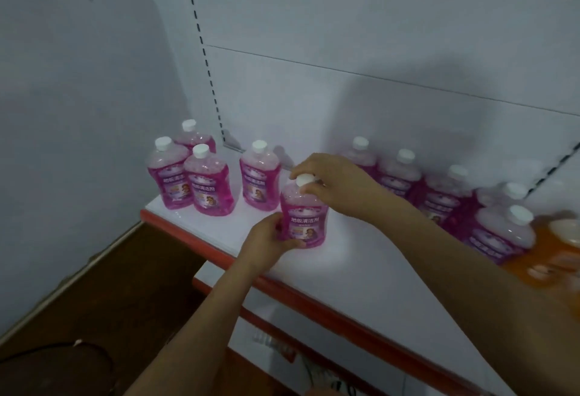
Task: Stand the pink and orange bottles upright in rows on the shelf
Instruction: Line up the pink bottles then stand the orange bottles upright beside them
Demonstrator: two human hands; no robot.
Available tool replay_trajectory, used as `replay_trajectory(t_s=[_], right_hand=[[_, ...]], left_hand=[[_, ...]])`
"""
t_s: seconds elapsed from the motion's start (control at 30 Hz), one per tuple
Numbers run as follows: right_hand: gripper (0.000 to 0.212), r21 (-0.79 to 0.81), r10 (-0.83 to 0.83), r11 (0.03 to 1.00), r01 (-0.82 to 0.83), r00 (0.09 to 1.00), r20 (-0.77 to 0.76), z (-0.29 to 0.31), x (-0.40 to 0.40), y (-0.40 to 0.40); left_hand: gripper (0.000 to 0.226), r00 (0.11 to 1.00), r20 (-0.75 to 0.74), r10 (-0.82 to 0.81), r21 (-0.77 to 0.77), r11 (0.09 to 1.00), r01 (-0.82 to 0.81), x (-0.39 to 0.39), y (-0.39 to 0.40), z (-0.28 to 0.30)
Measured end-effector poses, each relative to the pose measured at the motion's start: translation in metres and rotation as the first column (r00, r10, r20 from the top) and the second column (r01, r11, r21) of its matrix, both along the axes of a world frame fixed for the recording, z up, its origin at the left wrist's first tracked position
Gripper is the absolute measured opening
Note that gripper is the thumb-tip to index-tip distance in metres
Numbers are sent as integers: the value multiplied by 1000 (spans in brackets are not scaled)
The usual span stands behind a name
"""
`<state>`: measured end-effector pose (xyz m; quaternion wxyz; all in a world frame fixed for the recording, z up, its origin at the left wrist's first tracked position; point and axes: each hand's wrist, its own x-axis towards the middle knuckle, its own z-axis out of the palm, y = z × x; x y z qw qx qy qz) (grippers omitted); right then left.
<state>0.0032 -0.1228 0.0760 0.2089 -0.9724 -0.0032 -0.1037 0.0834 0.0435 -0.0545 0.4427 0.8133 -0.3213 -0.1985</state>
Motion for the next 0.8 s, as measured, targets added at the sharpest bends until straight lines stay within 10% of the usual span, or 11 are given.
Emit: replay_trajectory(t_s=[0.47,0.8], right_hand=[[26,-137,-351,930,342,935,-50,22,-141,-106],[27,-48,-466,883,466,885,15,6,-162,-116]], left_hand=[[47,927,-16,-374,-25,927,374,-80,-157,5],[33,940,114,-323,-28,944,328,-93,-186,-5]])
